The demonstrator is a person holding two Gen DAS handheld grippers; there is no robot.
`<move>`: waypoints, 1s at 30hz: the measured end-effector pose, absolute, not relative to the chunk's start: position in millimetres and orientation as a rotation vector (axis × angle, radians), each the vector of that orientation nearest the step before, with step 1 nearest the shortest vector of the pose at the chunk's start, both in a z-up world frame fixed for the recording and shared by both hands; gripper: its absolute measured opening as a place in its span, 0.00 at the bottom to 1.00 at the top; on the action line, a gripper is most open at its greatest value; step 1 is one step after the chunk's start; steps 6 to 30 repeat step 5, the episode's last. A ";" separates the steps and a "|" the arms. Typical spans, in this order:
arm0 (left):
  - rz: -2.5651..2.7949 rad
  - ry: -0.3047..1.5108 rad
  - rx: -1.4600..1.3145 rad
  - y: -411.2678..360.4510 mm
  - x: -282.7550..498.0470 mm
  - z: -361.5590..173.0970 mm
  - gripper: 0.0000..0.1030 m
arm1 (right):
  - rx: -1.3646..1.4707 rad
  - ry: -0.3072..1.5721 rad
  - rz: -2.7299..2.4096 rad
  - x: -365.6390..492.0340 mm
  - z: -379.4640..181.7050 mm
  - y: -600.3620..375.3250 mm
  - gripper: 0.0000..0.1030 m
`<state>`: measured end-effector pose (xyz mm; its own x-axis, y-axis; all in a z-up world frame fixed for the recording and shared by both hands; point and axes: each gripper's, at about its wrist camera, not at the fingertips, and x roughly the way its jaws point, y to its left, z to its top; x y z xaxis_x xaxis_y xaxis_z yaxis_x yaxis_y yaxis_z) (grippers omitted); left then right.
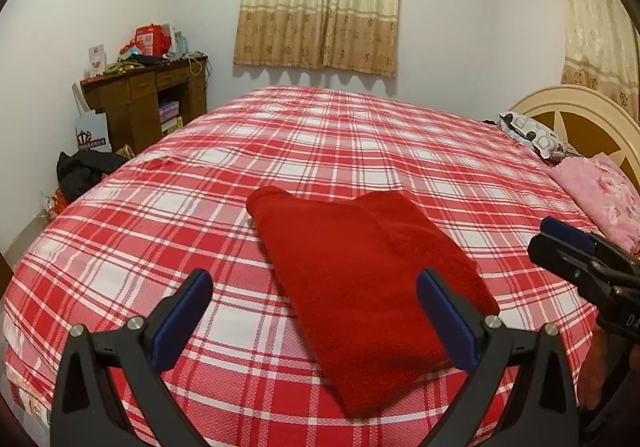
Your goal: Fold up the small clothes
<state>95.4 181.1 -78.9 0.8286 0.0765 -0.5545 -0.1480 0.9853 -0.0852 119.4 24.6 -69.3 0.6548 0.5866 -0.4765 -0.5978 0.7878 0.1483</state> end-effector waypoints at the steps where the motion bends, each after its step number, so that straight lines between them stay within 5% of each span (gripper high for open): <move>1: 0.120 0.584 -0.128 181.8 95.5 -79.9 1.00 | -0.025 0.532 0.672 118.9 -69.4 25.2 0.68; 30: 0.112 0.588 -0.119 180.9 96.7 -81.1 1.00 | -0.024 0.532 0.670 118.4 -69.1 25.6 0.68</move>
